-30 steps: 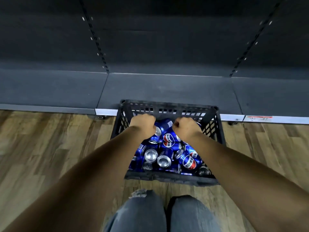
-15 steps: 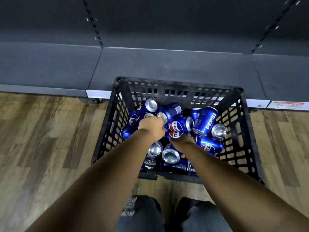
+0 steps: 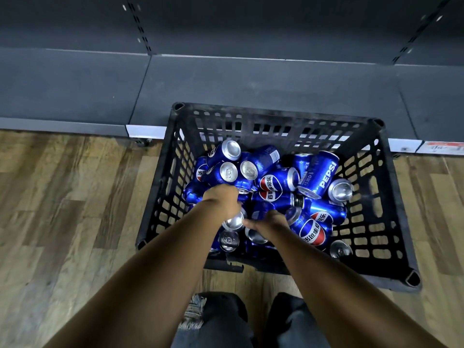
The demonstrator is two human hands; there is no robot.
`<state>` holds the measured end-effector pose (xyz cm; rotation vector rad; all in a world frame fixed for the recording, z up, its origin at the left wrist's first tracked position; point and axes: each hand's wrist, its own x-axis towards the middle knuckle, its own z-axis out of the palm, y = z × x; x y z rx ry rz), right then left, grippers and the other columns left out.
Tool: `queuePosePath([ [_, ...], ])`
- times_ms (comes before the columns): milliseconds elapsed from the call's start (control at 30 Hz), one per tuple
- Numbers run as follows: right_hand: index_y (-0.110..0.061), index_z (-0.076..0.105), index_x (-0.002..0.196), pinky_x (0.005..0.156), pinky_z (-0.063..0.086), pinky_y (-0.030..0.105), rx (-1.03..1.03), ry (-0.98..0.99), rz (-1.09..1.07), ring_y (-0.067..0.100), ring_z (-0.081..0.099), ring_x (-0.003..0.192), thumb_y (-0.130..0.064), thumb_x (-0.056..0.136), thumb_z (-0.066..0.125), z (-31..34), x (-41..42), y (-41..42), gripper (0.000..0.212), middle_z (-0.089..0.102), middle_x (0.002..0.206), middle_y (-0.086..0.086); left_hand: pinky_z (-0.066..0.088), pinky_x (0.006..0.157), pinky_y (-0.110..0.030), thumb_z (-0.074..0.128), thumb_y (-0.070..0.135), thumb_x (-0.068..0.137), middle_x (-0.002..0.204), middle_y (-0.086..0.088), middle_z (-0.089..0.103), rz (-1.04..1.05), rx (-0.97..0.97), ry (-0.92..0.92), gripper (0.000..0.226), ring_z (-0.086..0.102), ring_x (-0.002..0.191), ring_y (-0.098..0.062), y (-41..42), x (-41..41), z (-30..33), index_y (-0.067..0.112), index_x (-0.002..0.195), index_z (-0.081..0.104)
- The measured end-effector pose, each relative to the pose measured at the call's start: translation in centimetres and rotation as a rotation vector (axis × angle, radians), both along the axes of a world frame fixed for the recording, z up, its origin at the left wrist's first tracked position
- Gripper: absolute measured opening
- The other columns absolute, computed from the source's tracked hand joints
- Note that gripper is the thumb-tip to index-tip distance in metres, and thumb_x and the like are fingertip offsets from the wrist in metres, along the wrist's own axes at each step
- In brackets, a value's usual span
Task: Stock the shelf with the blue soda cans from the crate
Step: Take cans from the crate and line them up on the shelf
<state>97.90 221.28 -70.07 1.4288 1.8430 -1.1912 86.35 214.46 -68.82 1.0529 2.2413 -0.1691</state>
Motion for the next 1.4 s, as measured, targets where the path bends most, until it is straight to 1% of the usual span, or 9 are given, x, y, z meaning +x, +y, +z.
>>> queuePosePath([
  [200, 0.0, 0.043, 0.13, 0.077, 0.041, 0.026, -0.027, -0.011, 0.002, 0.024, 0.055, 0.11, -0.048, 0.079, 0.07, -0.6, -0.3, -0.4, 0.075, 0.053, 0.126, 0.016, 0.042, 0.083, -0.032, 0.045, 0.027, 0.096, 0.124, -0.011, 0.055, 0.043, -0.055, -0.058, 0.031, 0.053, 0.11, -0.027, -1.7, -0.8, -1.8, 0.008, 0.119, 0.054],
  [367, -0.004, 0.054, 0.112, 0.073, 0.04, 0.026, -0.053, -0.003, -0.047, 0.018, 0.053, 0.081, -0.047, 0.08, 0.07, -0.9, -0.1, -0.3, 0.056, 0.054, 0.085, 0.008, 0.04, 0.076, -0.031, 0.045, 0.026, 0.097, 0.119, -0.012, 0.057, 0.059, -0.047, -0.067, 0.03, 0.054, 0.104, -0.027, -2.9, -1.0, -2.0, 0.008, 0.118, 0.054],
  [433, -0.012, 0.054, 0.106, 0.074, 0.041, 0.026, -0.071, -0.002, -0.08, 0.023, 0.059, 0.096, -0.043, 0.079, 0.073, -0.7, -0.3, -0.1, 0.045, 0.058, 0.103, 0.01, 0.041, 0.079, -0.032, 0.045, 0.027, 0.097, 0.119, -0.012, 0.057, 0.047, -0.051, -0.041, 0.031, 0.054, 0.105, -0.027, -3.3, -0.9, -1.6, 0.009, 0.121, 0.054],
  [500, -0.006, 0.048, 0.121, 0.068, 0.043, 0.027, -0.096, 0.002, -0.198, 0.026, 0.061, 0.094, -0.037, 0.074, 0.077, -0.7, -0.2, 0.1, 0.063, 0.059, 0.115, 0.015, 0.042, 0.083, -0.032, 0.045, 0.028, 0.098, 0.12, -0.012, 0.057, 0.031, -0.053, -0.013, 0.031, 0.054, 0.107, -0.027, -3.6, -0.9, -1.3, 0.009, 0.121, 0.053],
  [633, -0.001, 0.058, 0.114, 0.046, 0.034, 0.021, -0.117, 0.034, -0.301, 0.014, 0.049, 0.056, -0.022, 0.082, 0.07, 0.1, 0.7, 0.4, 0.041, 0.056, 0.074, 0.007, 0.042, 0.082, -0.032, 0.044, 0.024, 0.097, 0.122, -0.013, 0.055, -0.017, -0.083, 0.012, 0.031, 0.054, 0.108, -0.028, -4.2, -1.2, -0.1, 0.008, 0.122, 0.053],
  [733, -0.001, 0.054, 0.12, 0.06, 0.039, 0.024, -0.115, 0.051, -0.299, 0.019, 0.052, 0.069, -0.022, 0.083, 0.07, 2.3, 1.6, 0.0, 0.046, 0.057, 0.095, 0.009, 0.044, 0.09, -0.034, 0.045, 0.023, 0.096, 0.131, -0.015, 0.051, -0.011, -0.115, 0.007, 0.038, 0.052, 0.114, -0.029, -4.9, -1.9, 2.4, 0.009, 0.132, 0.048],
  [833, -0.004, 0.047, 0.127, 0.078, 0.046, 0.036, -0.137, 0.065, -0.292, 0.028, 0.053, 0.095, -0.024, 0.078, 0.074, 6.2, 2.2, -0.6, 0.059, 0.056, 0.108, 0.013, 0.045, 0.089, -0.033, 0.046, 0.023, 0.096, 0.127, -0.014, 0.053, 0.037, -0.116, -0.017, 0.036, 0.054, 0.11, -0.028, -5.9, -2.3, 6.3, 0.01, 0.129, 0.049],
  [1000, -0.011, 0.055, 0.116, 0.076, 0.047, 0.037, -0.133, 0.094, -0.29, 0.024, 0.053, 0.088, -0.02, 0.077, 0.075, 14.9, 3.8, -1.2, 0.045, 0.057, 0.1, 0.009, 0.043, 0.076, -0.031, 0.047, 0.023, 0.095, 0.117, -0.015, 0.057, 0.012, -0.169, -0.026, 0.027, 0.052, 0.092, -0.024, -8.0, -1.7, 14.1, 0.008, 0.116, 0.056],
  [1400, -0.011, 0.062, 0.098, 0.077, 0.053, 0.036, -0.263, 0.217, -0.297, 0.027, 0.055, 0.106, -0.022, 0.084, 0.069, 39.3, 4.7, -3.3, 0.019, 0.058, 0.107, 0.01, 0.045, 0.092, -0.033, 0.045, 0.022, 0.096, 0.132, -0.012, 0.052, 0.195, -0.044, -0.146, 0.036, 0.053, 0.112, -0.027, -10.5, -0.3, 38.0, 0.013, 0.131, 0.046],
])
